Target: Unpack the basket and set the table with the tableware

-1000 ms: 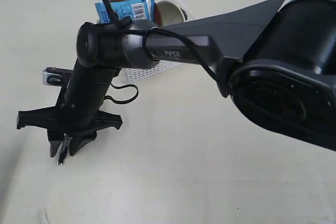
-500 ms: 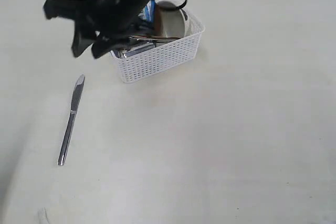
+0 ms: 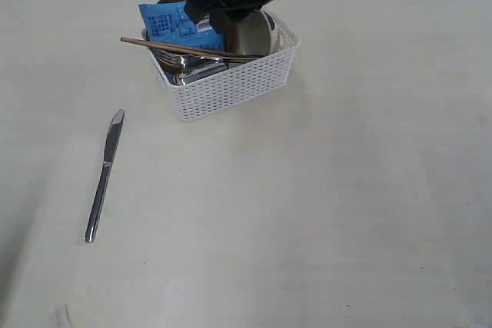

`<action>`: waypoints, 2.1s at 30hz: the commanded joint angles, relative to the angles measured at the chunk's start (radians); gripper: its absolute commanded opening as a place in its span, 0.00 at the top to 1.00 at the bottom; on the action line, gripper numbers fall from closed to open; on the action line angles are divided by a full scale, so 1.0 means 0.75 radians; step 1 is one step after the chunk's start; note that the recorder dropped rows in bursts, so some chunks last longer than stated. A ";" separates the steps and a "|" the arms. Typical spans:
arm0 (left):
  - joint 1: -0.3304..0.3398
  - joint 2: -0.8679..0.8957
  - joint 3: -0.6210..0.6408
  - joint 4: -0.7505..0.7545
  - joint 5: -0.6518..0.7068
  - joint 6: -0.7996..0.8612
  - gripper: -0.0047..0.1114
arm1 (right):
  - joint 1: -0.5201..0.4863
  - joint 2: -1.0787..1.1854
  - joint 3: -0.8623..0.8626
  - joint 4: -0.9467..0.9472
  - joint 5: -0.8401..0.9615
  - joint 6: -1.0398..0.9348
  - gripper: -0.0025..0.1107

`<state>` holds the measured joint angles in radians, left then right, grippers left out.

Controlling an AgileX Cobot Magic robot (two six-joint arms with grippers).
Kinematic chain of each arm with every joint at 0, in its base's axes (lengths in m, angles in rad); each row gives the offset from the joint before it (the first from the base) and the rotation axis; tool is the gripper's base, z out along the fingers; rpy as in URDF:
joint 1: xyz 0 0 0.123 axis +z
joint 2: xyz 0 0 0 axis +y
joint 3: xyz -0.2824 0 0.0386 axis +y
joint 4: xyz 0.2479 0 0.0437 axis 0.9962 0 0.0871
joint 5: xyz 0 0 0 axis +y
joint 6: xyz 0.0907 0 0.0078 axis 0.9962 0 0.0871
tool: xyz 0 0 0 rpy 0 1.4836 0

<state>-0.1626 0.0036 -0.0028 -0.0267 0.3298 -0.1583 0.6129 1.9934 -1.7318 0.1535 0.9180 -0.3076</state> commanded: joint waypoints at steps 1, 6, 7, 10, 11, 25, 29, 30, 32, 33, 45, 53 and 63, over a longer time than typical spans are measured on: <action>0.001 -0.005 0.004 -0.006 -0.012 0.001 0.96 | -0.008 0.081 -0.104 -0.063 -0.003 -0.106 0.66; 0.001 -0.005 0.004 -0.006 -0.012 0.001 0.96 | -0.011 0.234 -0.304 -0.092 0.068 -0.144 0.66; 0.001 -0.005 0.004 -0.006 -0.012 0.001 0.96 | -0.016 0.266 -0.337 -0.111 0.070 -0.128 0.66; 0.001 -0.005 0.004 -0.006 -0.012 0.001 0.96 | -0.044 0.353 -0.450 -0.192 0.106 -0.030 0.66; 0.001 -0.005 0.004 -0.006 -0.012 0.001 0.96 | -0.055 0.371 -0.473 -0.218 0.129 -0.007 0.66; 0.001 -0.005 0.004 -0.006 -0.012 0.001 0.96 | -0.319 0.260 -0.512 -0.162 0.248 0.135 0.66; 0.001 -0.005 0.004 -0.006 -0.012 0.001 0.96 | -0.361 0.251 -0.512 -0.147 0.264 0.159 0.66; 0.001 -0.005 0.004 -0.006 -0.012 0.001 0.96 | -0.364 0.255 -0.507 -0.141 0.270 0.184 0.66; 0.001 -0.005 0.004 -0.003 -0.012 0.001 0.96 | -0.368 0.266 -0.479 -0.141 0.273 0.186 0.66; 0.001 -0.005 0.004 -0.003 -0.012 0.001 0.96 | -0.368 0.273 -0.462 -0.141 0.273 0.186 0.66; 0.001 -0.005 0.004 -0.001 -0.012 0.001 0.96 | -0.376 0.360 -0.434 -0.086 0.388 0.222 0.66; 0.001 -0.005 0.004 -0.001 -0.012 0.001 0.96 | -0.376 0.371 -0.434 -0.061 0.394 0.226 0.66; 0.001 -0.005 0.004 -0.001 -0.012 0.001 0.96 | -0.376 0.444 -0.434 -0.056 0.377 0.251 0.68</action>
<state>-0.1626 0.0036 -0.0028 -0.0267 0.3298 -0.1583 0.3365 2.3158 -2.0562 0.1111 1.2064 -0.1309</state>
